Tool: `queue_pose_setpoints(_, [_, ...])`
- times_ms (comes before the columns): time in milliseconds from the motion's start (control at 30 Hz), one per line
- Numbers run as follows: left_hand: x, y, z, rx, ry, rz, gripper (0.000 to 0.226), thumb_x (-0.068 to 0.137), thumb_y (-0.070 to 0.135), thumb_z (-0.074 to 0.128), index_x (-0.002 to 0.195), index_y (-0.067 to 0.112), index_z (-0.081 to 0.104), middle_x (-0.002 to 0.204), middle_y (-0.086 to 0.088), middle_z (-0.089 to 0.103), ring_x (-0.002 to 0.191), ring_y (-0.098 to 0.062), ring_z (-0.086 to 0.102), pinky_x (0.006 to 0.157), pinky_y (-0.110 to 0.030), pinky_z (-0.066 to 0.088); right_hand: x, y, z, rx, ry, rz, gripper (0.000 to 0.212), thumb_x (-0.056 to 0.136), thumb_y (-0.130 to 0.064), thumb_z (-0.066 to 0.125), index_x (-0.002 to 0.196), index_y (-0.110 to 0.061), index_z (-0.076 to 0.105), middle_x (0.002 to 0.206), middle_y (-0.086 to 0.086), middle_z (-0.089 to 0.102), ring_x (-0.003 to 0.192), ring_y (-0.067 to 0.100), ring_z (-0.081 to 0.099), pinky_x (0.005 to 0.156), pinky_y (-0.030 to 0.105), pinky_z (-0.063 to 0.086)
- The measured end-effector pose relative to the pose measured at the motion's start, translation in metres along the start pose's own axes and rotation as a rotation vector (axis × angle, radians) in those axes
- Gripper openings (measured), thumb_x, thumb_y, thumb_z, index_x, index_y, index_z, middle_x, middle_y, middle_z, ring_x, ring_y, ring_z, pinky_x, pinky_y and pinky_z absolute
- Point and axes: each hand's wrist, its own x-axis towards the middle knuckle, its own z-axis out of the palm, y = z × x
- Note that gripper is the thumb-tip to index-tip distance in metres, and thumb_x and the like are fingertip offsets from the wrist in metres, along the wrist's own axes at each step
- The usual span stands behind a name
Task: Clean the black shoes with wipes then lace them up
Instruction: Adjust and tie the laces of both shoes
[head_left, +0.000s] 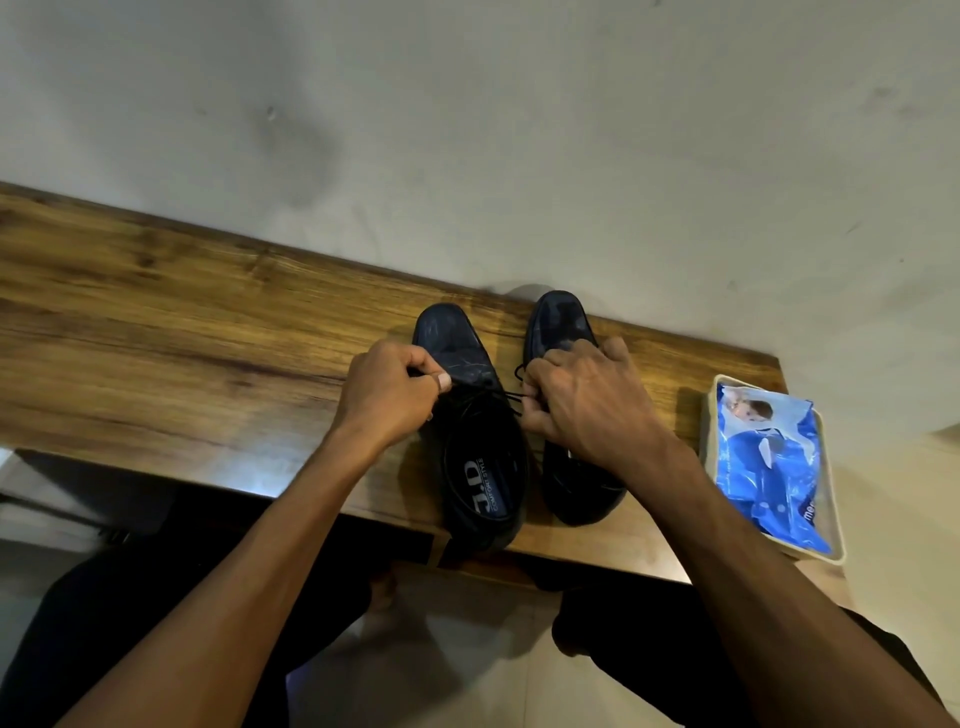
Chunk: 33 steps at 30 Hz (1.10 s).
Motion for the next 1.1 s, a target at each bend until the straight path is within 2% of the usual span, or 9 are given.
queue_pose_setpoints(100, [0.0041,-0.0026,-0.0001,0.007,0.0,0.003,0.009,0.087,0.017,0.073,0.079,0.018,0.075,0.077,0.001,0.071,0.068,-0.018,0.067,0.071,-0.034,0.057,-0.0017,-0.0017,0.0009,-0.022,-0.017,0.011,0.029,0.094,-0.047,0.041,0.098,-0.025,0.06,0.102,-0.005,0.066,0.099,0.022,0.056,0.09,0.042,0.032])
queue_pose_setpoints(233, [0.0072,-0.0042,-0.0026,-0.054,-0.049,-0.013,0.011,0.089,0.016,0.071,0.078,0.019,0.074,0.075,0.003,0.07,0.065,-0.013,0.065,0.066,-0.03,0.052,-0.0018,0.0023,-0.0014,0.089,-0.018,0.036,0.027,0.095,-0.046,0.042,0.097,-0.026,0.06,0.098,-0.006,0.066,0.098,0.02,0.056,0.096,0.042,0.034])
queue_pose_setpoints(400, [0.005,-0.0007,-0.0023,-0.092,-0.019,-0.031,0.013,0.088,0.013,0.072,0.076,0.019,0.074,0.078,0.003,0.071,0.068,-0.011,0.065,0.064,-0.026,0.051,-0.0023,0.0037,-0.0012,0.101,-0.033,0.021,0.027,0.092,-0.046,0.042,0.094,-0.026,0.06,0.094,-0.008,0.065,0.097,0.017,0.054,0.096,0.041,0.032])
queue_pose_setpoints(500, [0.0047,-0.0009,-0.0016,-0.066,-0.022,-0.036,0.015,0.088,0.011,0.071,0.075,0.019,0.073,0.082,0.002,0.071,0.071,-0.012,0.064,0.067,-0.03,0.054,-0.0039,0.003,0.0001,0.097,-0.061,0.012,0.025,0.092,-0.048,0.044,0.094,-0.029,0.059,0.097,-0.01,0.064,0.101,0.016,0.051,0.096,0.04,0.028])
queue_pose_setpoints(600, [0.0054,-0.0018,-0.0008,-0.026,-0.023,-0.042,0.014,0.087,0.013,0.072,0.075,0.019,0.073,0.08,0.006,0.07,0.074,-0.015,0.066,0.076,-0.038,0.06,-0.0042,0.0015,-0.0007,0.086,-0.074,0.012,0.025,0.092,-0.05,0.045,0.096,-0.03,0.06,0.1,-0.01,0.063,0.104,0.017,0.048,0.093,0.041,0.025])
queue_pose_setpoints(767, [0.0052,-0.0031,-0.0014,0.022,-0.007,-0.045,0.015,0.086,0.015,0.074,0.073,0.021,0.073,0.079,0.008,0.069,0.08,-0.019,0.068,0.083,-0.043,0.059,-0.0061,-0.0014,-0.0032,0.104,-0.082,0.018,0.021,0.092,-0.049,0.046,0.095,-0.032,0.058,0.099,-0.011,0.062,0.105,0.017,0.044,0.092,0.041,0.023])
queue_pose_setpoints(967, [0.0027,-0.0005,-0.0016,0.025,-0.01,0.031,0.008,0.088,0.016,0.072,0.081,0.019,0.075,0.081,0.008,0.068,0.082,-0.015,0.067,0.076,-0.033,0.055,-0.0073,-0.0009,-0.0035,0.164,-0.112,0.034,0.016,0.094,-0.046,0.049,0.09,-0.032,0.056,0.095,-0.012,0.059,0.106,0.018,0.044,0.094,0.042,0.027])
queue_pose_setpoints(1033, [0.0034,-0.0014,-0.0022,0.006,-0.002,0.055,0.008,0.09,0.017,0.071,0.085,0.021,0.075,0.081,0.01,0.067,0.08,-0.011,0.063,0.068,-0.023,0.046,-0.009,0.0003,-0.0052,0.193,-0.095,0.03,0.021,0.098,-0.045,0.051,0.097,-0.028,0.062,0.098,-0.009,0.063,0.107,0.019,0.048,0.094,0.042,0.03])
queue_pose_setpoints(1100, [0.0032,-0.0019,-0.0025,-0.001,0.011,0.057,0.009,0.091,0.021,0.069,0.097,0.023,0.075,0.087,0.01,0.066,0.082,-0.007,0.061,0.067,-0.02,0.044,-0.0101,-0.0007,-0.0049,0.316,-0.072,0.053,0.028,0.099,-0.046,0.052,0.11,-0.023,0.063,0.103,-0.003,0.068,0.106,0.021,0.056,0.094,0.042,0.041])
